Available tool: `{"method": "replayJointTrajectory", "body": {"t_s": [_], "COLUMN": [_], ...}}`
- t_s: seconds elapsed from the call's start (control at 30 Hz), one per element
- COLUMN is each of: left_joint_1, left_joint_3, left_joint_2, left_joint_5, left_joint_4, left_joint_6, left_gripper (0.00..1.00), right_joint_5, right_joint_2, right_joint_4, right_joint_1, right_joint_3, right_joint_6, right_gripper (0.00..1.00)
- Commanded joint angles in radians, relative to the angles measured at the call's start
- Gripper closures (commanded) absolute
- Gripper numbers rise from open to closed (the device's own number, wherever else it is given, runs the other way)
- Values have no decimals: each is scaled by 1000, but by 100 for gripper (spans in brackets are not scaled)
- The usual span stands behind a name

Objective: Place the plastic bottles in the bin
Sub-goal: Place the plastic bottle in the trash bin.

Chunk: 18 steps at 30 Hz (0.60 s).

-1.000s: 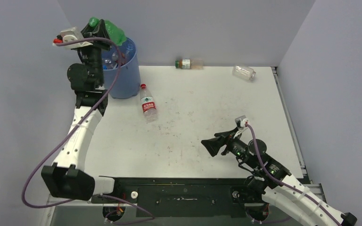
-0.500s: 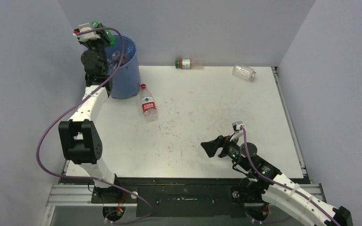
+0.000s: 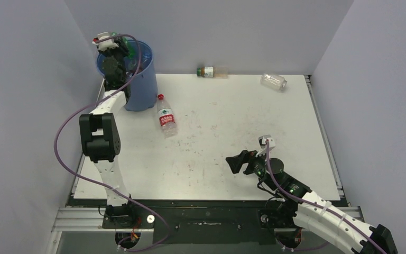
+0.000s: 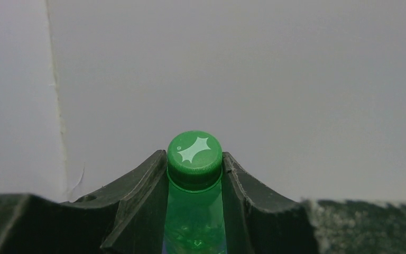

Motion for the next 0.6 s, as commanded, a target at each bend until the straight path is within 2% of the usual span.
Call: {"method": "replayJointTrajectory", "body": {"t_s": [0.0, 0.13, 0.3, 0.47, 0.57], "left_joint_1": [-14, -20, -25, -119, -220], "left_joint_3": [114, 101, 25, -125, -218], "left_joint_2": [10, -15, -115, -323, -530], "left_joint_5": [43, 40, 15, -84, -172], "left_joint_4": [83, 99, 135, 169, 30], "left_joint_6": [-38, -58, -73, -72, -84], "left_gripper": [57, 28, 4, 3, 4], "right_joint_5": [50, 47, 32, 25, 42], "right_joint_2": [20, 30, 12, -3, 52], "right_joint_4": [65, 65, 48, 23, 3], "right_joint_1": [10, 10, 10, 10, 9], "right_joint_3": [28, 32, 42, 77, 139], "right_joint_6": [-10, -3, 8, -8, -44], "right_gripper": [7, 7, 7, 8, 9]}}
